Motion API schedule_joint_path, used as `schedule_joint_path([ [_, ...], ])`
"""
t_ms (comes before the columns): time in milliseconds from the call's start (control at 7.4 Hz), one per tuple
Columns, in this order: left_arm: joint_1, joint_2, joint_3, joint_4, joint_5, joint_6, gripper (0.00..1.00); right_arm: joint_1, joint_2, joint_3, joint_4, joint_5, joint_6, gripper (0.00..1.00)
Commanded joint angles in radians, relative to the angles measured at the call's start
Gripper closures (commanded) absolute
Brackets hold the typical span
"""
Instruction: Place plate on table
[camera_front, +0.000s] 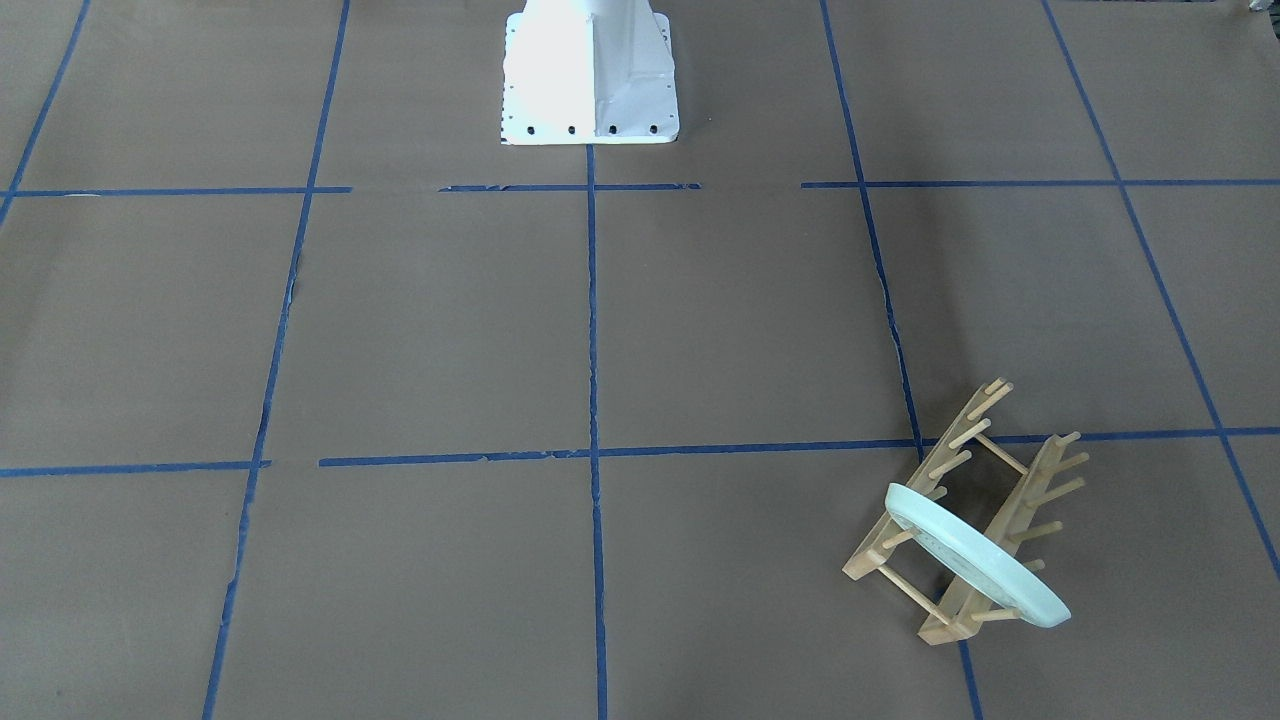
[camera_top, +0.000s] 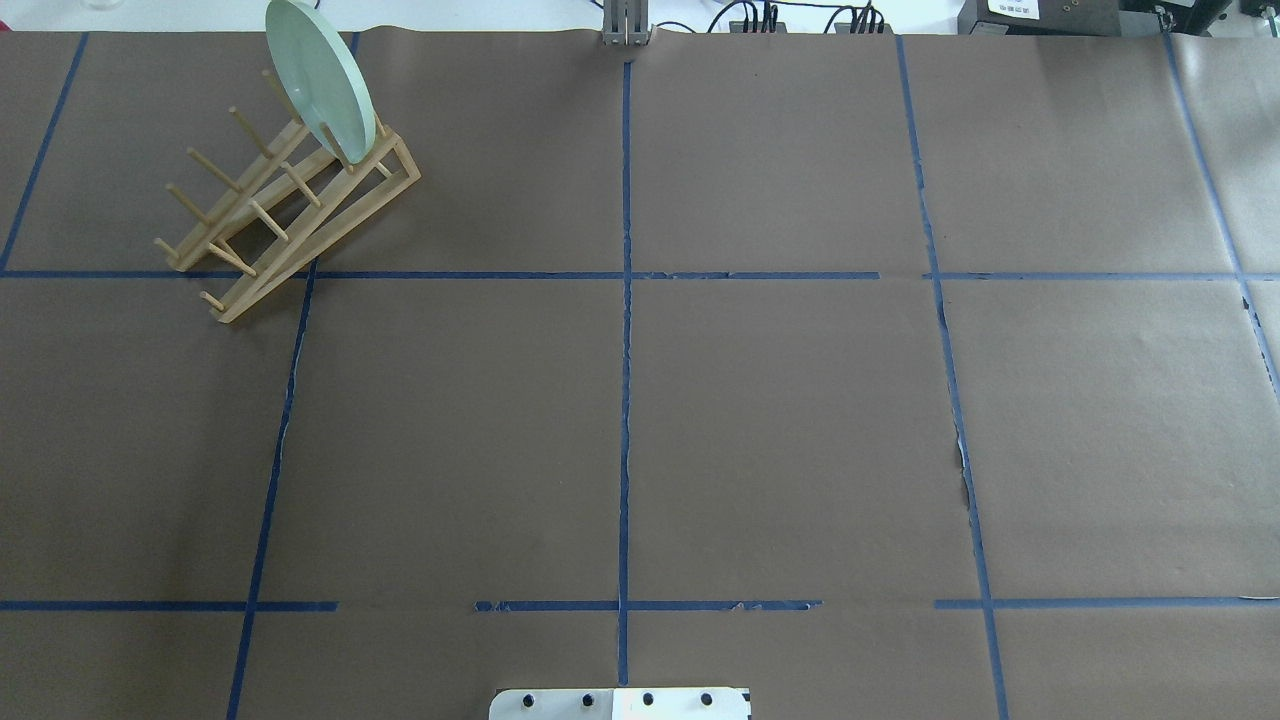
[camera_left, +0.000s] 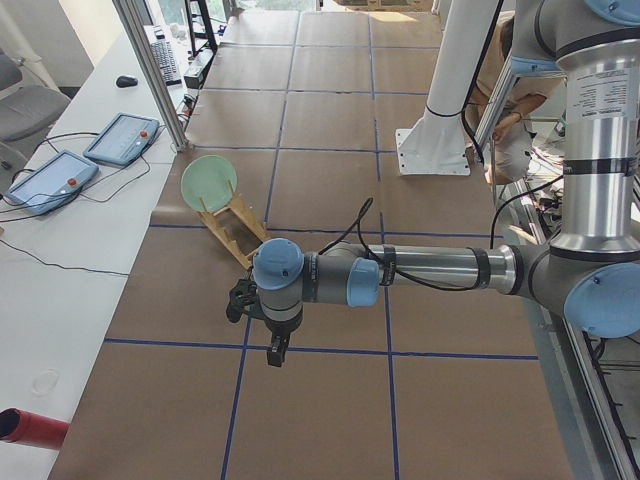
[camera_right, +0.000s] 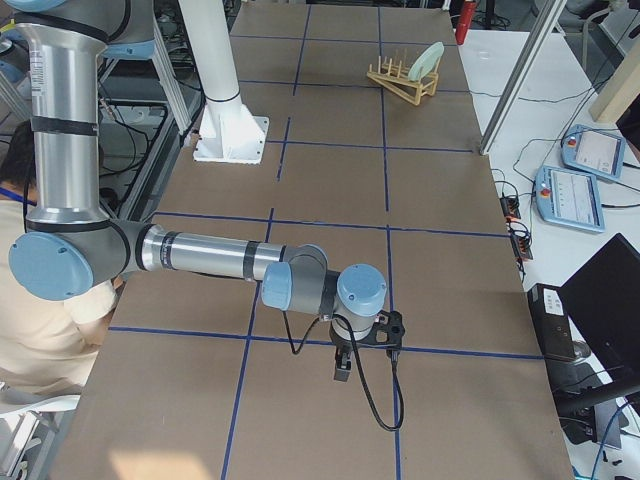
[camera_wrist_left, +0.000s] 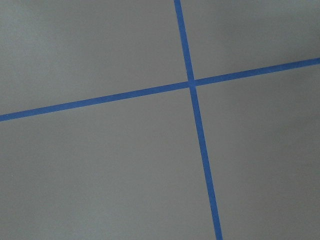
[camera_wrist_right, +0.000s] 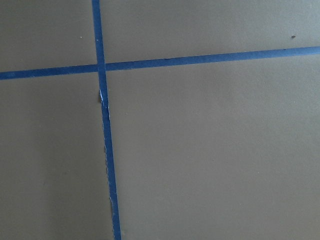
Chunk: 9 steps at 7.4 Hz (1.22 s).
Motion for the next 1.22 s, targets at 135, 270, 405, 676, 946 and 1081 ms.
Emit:
schedule_joint_path([
  [135, 0.0, -0.001, -0.018, -0.002, 0.009, 0.002, 0.0, 0.0, 0.0, 0.0, 0.0, 0.0, 0.0, 0.0],
  [270, 0.0, -0.006, -0.018, -0.002, 0.009, 0.002, 0.0, 0.0, 0.0, -0.001, 0.0, 0.0, 0.0, 0.0],
  [405, 0.0, -0.051, -0.015, -0.002, 0.009, -0.007, 0.0, 0.0, 0.0, -0.001, 0.0, 0.0, 0.0, 0.0],
  [676, 0.002, -0.17, -0.004, -0.008, 0.008, -0.005, 0.0, 0.0, 0.0, 0.0, 0.0, 0.0, 0.0, 0.0],
  [946, 0.006, -0.303, 0.055, -0.041, -0.021, -0.03, 0.0, 0.0, 0.0, 0.0, 0.0, 0.0, 0.0, 0.0],
  [1081, 0.008, -0.311, 0.051, -0.079, -0.187, -0.29, 0.0, 0.0, 0.0, 0.0, 0.0, 0.0, 0.0, 0.0],
])
